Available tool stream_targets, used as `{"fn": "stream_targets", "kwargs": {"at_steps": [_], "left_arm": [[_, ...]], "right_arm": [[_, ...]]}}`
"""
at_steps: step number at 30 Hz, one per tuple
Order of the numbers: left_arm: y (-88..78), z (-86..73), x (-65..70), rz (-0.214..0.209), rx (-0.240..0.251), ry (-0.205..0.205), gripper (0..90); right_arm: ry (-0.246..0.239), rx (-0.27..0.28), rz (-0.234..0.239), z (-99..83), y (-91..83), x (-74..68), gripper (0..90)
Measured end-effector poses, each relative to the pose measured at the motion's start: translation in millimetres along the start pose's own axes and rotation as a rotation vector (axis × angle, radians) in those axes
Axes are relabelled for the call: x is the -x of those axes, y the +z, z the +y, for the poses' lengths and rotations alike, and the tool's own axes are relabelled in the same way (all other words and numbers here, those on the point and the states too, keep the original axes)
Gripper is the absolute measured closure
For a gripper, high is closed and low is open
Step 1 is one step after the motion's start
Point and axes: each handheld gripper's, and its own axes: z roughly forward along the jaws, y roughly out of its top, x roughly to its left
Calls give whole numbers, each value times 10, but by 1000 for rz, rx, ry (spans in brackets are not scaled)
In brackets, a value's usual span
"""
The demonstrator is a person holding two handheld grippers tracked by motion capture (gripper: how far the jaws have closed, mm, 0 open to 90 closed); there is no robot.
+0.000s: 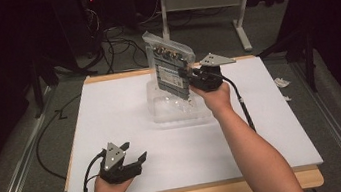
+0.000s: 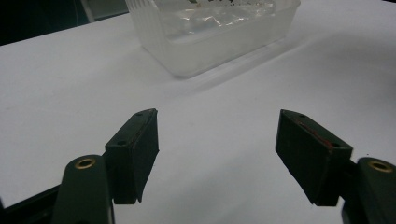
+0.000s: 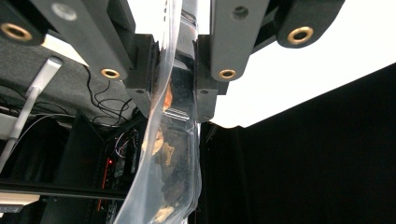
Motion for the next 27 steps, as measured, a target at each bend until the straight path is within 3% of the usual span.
{"fn": "stream_targets", "kwargs": {"at_steps": [12,18,27], "left_arm": [[12,-1,-7,-3,-3,0,306],[10,0,-7,-2,-2,1,306],[14,0,-6,-6,-3,-2,306]], "right_arm": [[15,-14,7,-132,53,36,762],[-6,-35,6,-191,68,-4,761],[42,-33,3,-365,4,44,759]]}}
